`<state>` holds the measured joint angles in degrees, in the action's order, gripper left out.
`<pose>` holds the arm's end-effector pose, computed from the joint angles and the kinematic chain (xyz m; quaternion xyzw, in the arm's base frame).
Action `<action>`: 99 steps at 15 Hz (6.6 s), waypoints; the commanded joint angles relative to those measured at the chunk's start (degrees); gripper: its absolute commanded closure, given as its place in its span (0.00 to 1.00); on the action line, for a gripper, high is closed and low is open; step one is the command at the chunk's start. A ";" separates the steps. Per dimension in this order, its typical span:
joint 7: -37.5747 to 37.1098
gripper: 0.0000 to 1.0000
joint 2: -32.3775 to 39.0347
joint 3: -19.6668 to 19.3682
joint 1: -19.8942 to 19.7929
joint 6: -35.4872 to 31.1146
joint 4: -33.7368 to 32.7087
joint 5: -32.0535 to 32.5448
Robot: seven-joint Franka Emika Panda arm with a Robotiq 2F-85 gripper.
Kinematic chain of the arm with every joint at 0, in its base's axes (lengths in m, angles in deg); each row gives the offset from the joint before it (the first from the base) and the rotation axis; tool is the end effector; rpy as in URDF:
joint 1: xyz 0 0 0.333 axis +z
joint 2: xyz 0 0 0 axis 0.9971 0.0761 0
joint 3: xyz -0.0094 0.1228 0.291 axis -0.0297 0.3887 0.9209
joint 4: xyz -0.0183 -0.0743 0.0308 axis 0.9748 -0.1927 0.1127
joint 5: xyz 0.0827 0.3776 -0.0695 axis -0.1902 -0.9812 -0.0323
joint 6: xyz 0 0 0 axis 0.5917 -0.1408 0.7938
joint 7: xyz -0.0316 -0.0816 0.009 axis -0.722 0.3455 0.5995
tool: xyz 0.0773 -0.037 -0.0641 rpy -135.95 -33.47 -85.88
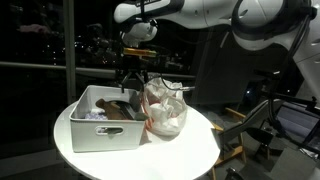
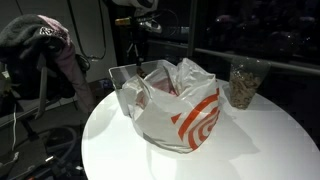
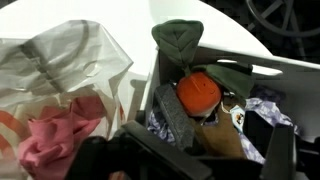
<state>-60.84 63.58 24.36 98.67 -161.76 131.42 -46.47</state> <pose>0.6662 0.2244 0.3639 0.9810 -0.0428 -0.1876 0.0260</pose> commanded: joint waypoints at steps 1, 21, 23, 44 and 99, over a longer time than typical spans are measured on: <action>8.98 0.00 2.28 -1.04 1.65 -1.90 -1.17 1.94; 11.98 0.88 5.72 -1.94 2.56 -13.13 -1.20 5.47; 10.73 0.93 3.23 -2.01 2.08 -12.22 -0.80 4.01; -7.51 0.93 -25.53 -11.05 -7.53 -53.64 42.78 1.43; 14.27 0.96 -12.30 1.51 -2.08 -48.71 23.45 -6.80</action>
<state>-49.21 59.73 23.46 100.24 -209.11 148.41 -47.88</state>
